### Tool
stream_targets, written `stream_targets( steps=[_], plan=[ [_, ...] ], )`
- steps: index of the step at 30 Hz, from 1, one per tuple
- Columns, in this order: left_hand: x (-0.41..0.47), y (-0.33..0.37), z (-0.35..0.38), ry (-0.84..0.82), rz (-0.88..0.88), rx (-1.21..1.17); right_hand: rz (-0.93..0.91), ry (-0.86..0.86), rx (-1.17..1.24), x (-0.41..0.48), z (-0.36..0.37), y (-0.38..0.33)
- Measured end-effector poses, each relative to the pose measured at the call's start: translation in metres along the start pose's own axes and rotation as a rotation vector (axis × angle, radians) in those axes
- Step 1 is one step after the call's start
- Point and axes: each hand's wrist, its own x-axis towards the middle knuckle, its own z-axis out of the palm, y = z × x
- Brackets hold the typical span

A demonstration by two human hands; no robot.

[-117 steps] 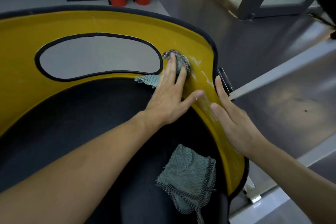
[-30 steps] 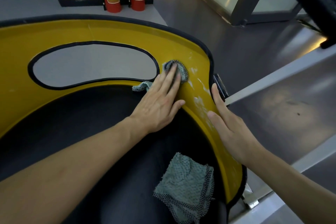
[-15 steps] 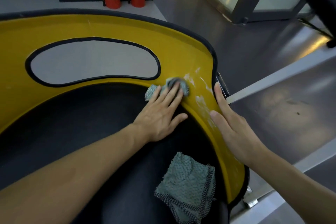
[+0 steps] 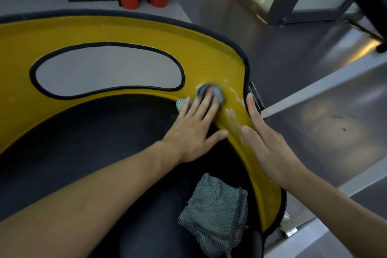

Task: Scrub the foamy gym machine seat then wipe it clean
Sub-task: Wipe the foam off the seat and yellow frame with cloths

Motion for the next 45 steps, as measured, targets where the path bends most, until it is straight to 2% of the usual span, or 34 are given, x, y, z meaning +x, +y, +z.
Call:
stream_targets(
  steps=[1,3,9,11,13,17,20,24,28,31,37,39,43,45],
  plan=[
    [-0.005,-0.003,0.009,-0.070,-0.039,0.009,0.000,-0.001,0.001,0.000,0.000,0.001],
    [-0.006,-0.005,0.014,-0.088,-0.065,-0.005,-0.006,0.002,0.004,0.001,0.001,0.002],
    [0.021,0.021,-0.031,0.238,0.047,-0.121,-0.003,0.005,0.004,0.001,0.002,0.002],
    [0.025,0.027,-0.037,0.285,0.062,-0.142,-0.011,0.004,0.012,0.001,0.002,0.003],
    [0.018,0.032,-0.027,0.239,0.034,-0.207,-0.016,0.006,0.017,0.001,0.002,0.003],
    [-0.002,0.052,0.013,-0.026,-0.147,-0.421,-0.006,0.015,0.004,0.001,0.001,0.003],
    [-0.002,0.056,0.019,-0.047,-0.179,-0.471,-0.006,0.014,0.018,0.001,0.002,0.005],
    [0.008,0.045,-0.005,0.120,-0.099,-0.404,-0.015,0.020,0.031,0.000,0.002,0.003],
    [0.024,0.027,-0.035,0.258,-0.014,-0.209,0.014,-0.002,0.013,-0.001,0.001,0.002],
    [0.022,0.018,-0.028,0.234,-0.005,-0.101,0.010,0.003,0.008,0.000,0.001,0.002],
    [0.004,0.005,0.003,0.083,-0.078,-0.066,0.009,-0.003,-0.003,-0.001,0.000,0.000],
    [0.010,-0.002,-0.006,0.156,-0.138,-0.005,0.012,-0.012,-0.010,-0.002,0.000,-0.001],
    [0.042,-0.008,-0.056,0.482,-0.360,-0.193,0.027,-0.024,-0.021,-0.003,-0.001,-0.003],
    [0.044,0.001,-0.060,0.527,-0.372,-0.227,0.029,-0.022,-0.017,-0.003,-0.001,-0.004]
  ],
)
